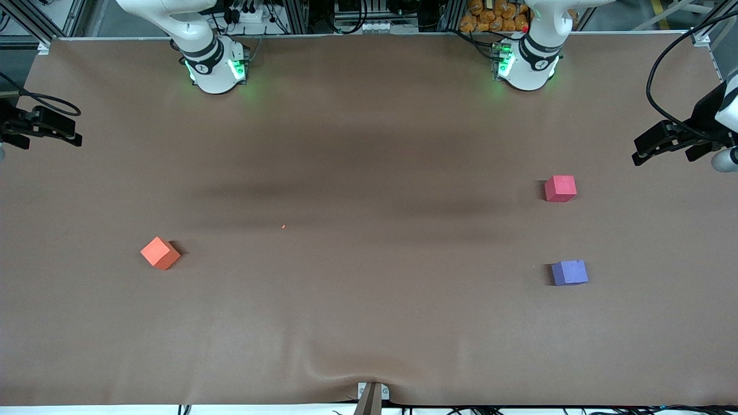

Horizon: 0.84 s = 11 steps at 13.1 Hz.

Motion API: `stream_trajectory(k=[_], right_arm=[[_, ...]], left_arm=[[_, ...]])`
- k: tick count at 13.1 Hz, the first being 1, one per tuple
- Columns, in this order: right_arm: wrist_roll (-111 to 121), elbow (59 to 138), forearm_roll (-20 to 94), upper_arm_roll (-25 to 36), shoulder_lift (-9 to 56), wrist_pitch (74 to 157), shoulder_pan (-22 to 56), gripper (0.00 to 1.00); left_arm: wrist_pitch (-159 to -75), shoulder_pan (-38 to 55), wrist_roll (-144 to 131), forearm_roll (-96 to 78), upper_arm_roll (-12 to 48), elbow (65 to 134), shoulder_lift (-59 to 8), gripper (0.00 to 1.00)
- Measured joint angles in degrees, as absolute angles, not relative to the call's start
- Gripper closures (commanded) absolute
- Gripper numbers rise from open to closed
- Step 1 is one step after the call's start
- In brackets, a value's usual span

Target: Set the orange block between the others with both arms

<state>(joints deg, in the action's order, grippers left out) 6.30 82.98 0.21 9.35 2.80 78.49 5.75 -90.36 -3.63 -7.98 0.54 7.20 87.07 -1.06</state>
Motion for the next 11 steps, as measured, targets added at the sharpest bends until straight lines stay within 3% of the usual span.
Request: stream_trajectory(k=[11], right_arm=[[6.3, 86.8, 0.3, 9.4, 7.6, 84.0, 5.8, 0.00]], left_arm=[[-90.0, -3.6, -8.0, 0.5, 7.2, 87.4, -1.7, 0.00]])
